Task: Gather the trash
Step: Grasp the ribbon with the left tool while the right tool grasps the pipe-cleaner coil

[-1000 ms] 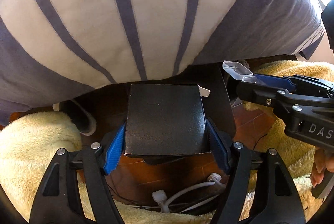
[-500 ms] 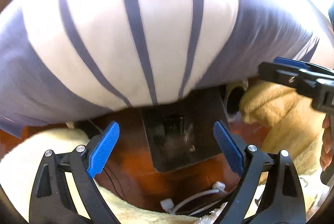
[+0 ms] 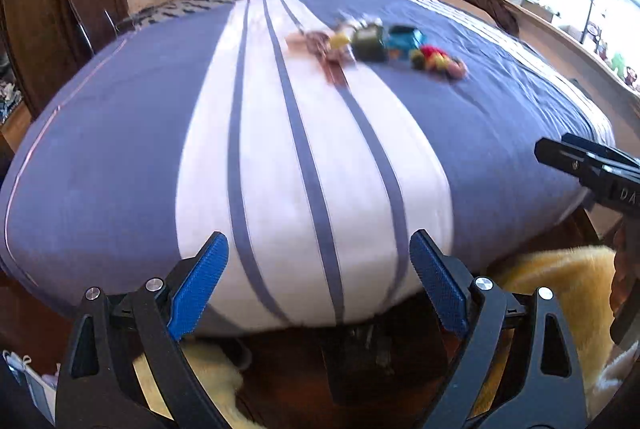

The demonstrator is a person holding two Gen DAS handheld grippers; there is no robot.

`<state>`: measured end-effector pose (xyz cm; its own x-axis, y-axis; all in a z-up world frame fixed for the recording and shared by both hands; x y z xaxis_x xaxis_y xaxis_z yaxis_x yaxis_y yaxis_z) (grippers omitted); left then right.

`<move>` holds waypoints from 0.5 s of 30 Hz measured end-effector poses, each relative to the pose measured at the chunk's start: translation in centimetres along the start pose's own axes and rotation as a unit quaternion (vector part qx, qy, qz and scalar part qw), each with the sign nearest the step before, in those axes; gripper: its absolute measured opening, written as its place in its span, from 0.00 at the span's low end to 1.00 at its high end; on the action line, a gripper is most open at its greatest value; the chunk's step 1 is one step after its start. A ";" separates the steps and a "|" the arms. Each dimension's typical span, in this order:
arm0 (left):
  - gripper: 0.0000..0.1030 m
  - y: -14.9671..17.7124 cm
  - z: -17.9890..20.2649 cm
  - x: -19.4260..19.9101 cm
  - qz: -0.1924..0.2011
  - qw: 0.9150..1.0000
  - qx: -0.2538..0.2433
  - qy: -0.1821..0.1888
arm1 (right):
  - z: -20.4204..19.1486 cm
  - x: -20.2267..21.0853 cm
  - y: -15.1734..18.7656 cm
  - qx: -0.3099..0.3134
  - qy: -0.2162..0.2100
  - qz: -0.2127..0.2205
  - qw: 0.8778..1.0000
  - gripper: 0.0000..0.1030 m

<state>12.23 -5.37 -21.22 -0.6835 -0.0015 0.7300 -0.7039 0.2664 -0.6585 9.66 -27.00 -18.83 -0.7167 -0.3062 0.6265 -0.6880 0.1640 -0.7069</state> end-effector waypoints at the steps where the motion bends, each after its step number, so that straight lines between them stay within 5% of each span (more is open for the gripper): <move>1: 0.85 -0.9 -0.1 -0.6 0.001 1.000 0.002 -0.003 | 0.5 -0.4 -0.6 0.001 0.003 0.000 1.000 0.83; 7: 0.85 -4.2 -0.1 -4.8 -0.006 1.000 0.012 -0.017 | 2.0 -3.5 -3.8 0.000 0.009 0.000 1.000 0.83; 15: 0.84 -9.4 1.2 -8.9 -0.002 0.999 0.041 0.021 | 3.1 -8.2 -6.8 0.011 0.010 -0.011 1.000 0.83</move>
<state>24.68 -9.01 -21.79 -0.6727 0.0387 0.7389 -0.7216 0.1868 -0.6667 20.54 -28.55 -20.15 -0.7035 -0.2907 0.6485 -0.7014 0.1374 -0.6994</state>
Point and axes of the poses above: each gripper's, at about its wrist camera, not at the fingertips, and x roughly against the way its jaws point, z to its right, y to its underside, the point moved 9 cm from there along -x, roughly the way its jaws point, and after that the axes turned 13 degrees about -y, right-handed, at the moved point
